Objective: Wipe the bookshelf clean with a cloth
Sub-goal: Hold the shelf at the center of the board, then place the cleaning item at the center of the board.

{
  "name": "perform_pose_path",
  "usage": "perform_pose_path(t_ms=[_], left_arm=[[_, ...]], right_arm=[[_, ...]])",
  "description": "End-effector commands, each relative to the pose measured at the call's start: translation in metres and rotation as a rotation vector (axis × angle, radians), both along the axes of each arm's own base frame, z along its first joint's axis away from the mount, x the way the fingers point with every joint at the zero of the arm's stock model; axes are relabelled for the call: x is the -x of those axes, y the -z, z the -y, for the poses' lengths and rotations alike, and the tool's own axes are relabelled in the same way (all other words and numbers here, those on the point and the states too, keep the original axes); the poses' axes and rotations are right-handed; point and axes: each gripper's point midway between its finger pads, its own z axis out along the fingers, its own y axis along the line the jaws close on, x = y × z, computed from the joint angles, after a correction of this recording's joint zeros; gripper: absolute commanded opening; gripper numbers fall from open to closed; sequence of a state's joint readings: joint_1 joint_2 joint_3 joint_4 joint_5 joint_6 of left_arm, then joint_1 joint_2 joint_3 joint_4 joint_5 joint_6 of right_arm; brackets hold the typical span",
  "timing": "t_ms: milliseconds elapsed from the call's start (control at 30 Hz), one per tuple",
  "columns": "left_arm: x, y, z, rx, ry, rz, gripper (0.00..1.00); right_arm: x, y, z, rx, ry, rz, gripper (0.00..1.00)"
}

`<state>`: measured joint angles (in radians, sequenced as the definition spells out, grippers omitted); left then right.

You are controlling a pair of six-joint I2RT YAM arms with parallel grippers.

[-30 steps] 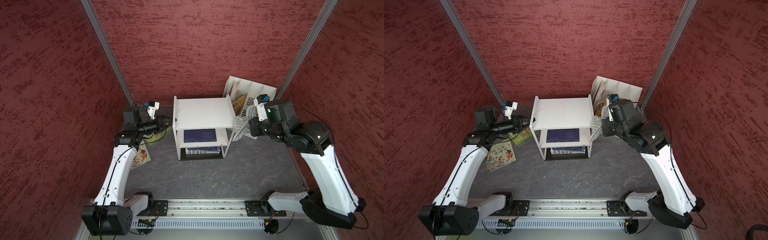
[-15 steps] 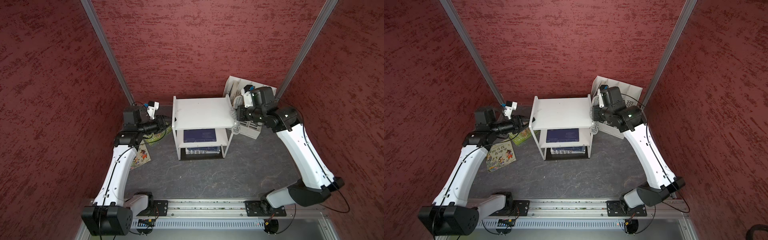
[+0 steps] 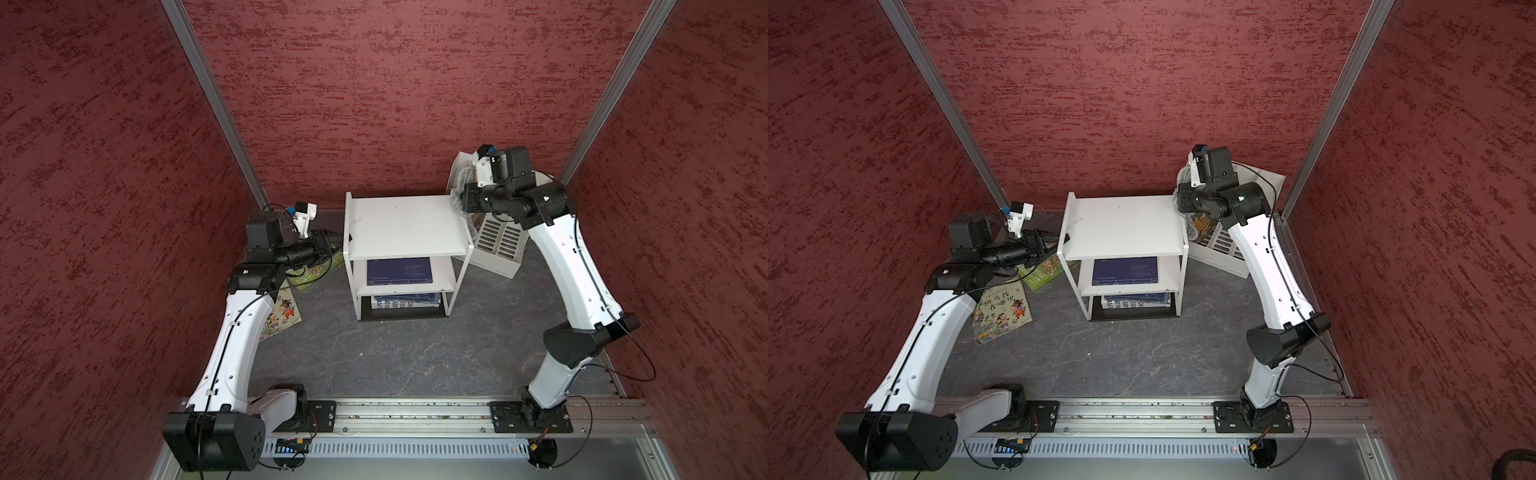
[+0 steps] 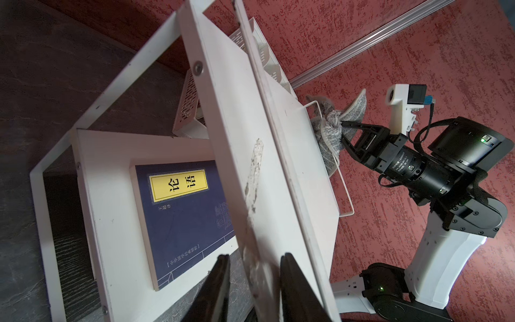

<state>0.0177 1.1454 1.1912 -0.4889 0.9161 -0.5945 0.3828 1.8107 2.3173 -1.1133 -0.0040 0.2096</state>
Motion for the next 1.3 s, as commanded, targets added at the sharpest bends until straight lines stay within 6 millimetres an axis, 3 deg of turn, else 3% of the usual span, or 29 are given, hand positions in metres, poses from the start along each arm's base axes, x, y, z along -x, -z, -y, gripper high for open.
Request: perform_pose_path(t_ms=[0,133,267,433,633,800,933,1100,1133,1267], left_arm=[[0.000,-0.015,-0.002,-0.005,-0.009,0.062,0.33],[-0.001,-0.016,-0.003,-0.010,-0.013,0.072,0.35],[-0.003,-0.018,-0.011,-0.031,-0.045,0.087,0.44],[-0.004,-0.031,-0.028,-0.061,-0.101,0.143,0.54],[0.002,-0.048,-0.045,-0.082,-0.154,0.198,0.76],[0.003,-0.042,-0.066,-0.131,-0.257,0.191,1.00],[-0.003,-0.023,-0.092,-0.153,-0.393,0.140,1.00],[-0.016,0.028,-0.121,-0.094,-0.535,-0.034,1.00],[-0.019,0.042,-0.124,-0.073,-0.550,-0.070,1.00],[-0.022,0.073,-0.130,-0.050,-0.581,-0.156,1.00]], right_arm=[[-0.015,-0.010,-0.028,-0.056,-0.097,0.048,0.00],[-0.030,-0.009,-0.029,-0.057,-0.090,0.062,0.00],[-0.043,-0.014,-0.022,-0.055,-0.059,0.096,0.00],[-0.047,-0.043,0.006,-0.059,0.020,0.173,0.00],[-0.008,-0.082,0.049,0.015,0.115,0.238,0.00],[0.051,-0.071,0.084,0.113,0.182,0.168,0.01],[0.102,-0.034,0.105,0.097,0.238,0.074,0.01],[0.150,0.065,0.119,0.071,0.309,-0.133,0.04],[0.159,0.096,0.120,0.056,0.325,-0.191,0.04],[0.173,0.172,0.116,-0.017,0.369,-0.299,0.05]])
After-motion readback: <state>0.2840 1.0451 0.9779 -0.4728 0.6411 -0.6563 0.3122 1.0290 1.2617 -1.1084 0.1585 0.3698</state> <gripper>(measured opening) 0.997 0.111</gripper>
